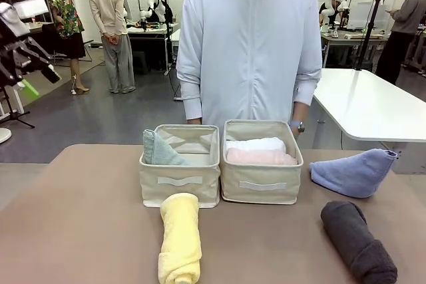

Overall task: Sort the towels based on their folding style.
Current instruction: Pick up another triangle-folded towel from the table and place it in the left Fabric basket.

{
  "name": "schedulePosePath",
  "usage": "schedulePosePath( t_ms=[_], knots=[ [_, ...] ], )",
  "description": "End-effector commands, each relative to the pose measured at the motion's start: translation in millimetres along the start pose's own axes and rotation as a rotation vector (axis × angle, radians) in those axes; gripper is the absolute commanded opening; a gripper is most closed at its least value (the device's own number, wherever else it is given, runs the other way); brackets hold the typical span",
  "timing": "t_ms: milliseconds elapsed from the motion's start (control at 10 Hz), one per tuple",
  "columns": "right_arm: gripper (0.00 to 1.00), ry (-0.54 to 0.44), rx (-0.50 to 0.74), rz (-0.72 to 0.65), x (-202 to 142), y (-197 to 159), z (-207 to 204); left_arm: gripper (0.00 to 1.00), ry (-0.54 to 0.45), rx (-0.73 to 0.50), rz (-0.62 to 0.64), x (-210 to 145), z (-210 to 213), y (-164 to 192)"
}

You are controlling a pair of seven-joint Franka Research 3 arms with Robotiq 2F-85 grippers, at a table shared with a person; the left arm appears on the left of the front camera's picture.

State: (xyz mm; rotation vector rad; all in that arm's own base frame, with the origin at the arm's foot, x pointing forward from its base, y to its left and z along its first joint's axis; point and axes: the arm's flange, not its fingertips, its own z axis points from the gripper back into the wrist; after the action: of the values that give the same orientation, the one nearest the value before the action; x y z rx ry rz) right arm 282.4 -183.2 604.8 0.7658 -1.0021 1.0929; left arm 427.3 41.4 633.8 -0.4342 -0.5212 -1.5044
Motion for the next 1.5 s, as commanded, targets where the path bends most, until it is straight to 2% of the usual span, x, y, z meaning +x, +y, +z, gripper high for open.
schedulePosePath(
  t_ms=[0,100,200,300,500,800,1100,1200,1400],
  knots=[
    [1.0,-0.03,0.001,0.018,2.5,-1.5,-0.7,1.0,-0.29,-0.063,0.008,-36.2,47.2,28.5],
    [1.0,-0.03,0.001,0.018,2.5,-1.5,-0.7,1.0,-0.4,-0.05,-0.007,-61.1,72.0,34.0],
    [1.0,-0.03,0.001,0.018,2.5,-1.5,-0.7,1.0,-0.461,-0.013,-0.035,-84.3,86.7,32.7],
    [1.0,-0.03,0.001,0.018,2.5,-1.5,-0.7,1.0,-0.486,0.039,-0.052,-108.1,92.6,29.8],
    [1.0,-0.03,0.001,0.018,2.5,-1.5,-0.7,1.0,-0.517,0.108,0.006,-156.9,92.7,21.7],
    [1.0,-0.03,0.001,0.018,2.5,-1.5,-0.7,1.0,-0.592,0.1,0.103,-217.1,79.2,15.2],
    [1.0,-0.03,0.001,0.018,2.5,-1.5,-0.7,1.0,-0.654,0.097,0.117,-236.3,68.3,23.3],
    [1.0,-0.03,0.001,0.018,2.5,-1.5,-0.7,1.0,-0.58,0.082,0.148,-235.7,70.0,16.3],
    [1.0,-0.03,0.001,0.018,2.5,-1.5,-0.7,1.0,-0.58,0.082,0.148,-235.7,70.0,16.3]
  ],
)
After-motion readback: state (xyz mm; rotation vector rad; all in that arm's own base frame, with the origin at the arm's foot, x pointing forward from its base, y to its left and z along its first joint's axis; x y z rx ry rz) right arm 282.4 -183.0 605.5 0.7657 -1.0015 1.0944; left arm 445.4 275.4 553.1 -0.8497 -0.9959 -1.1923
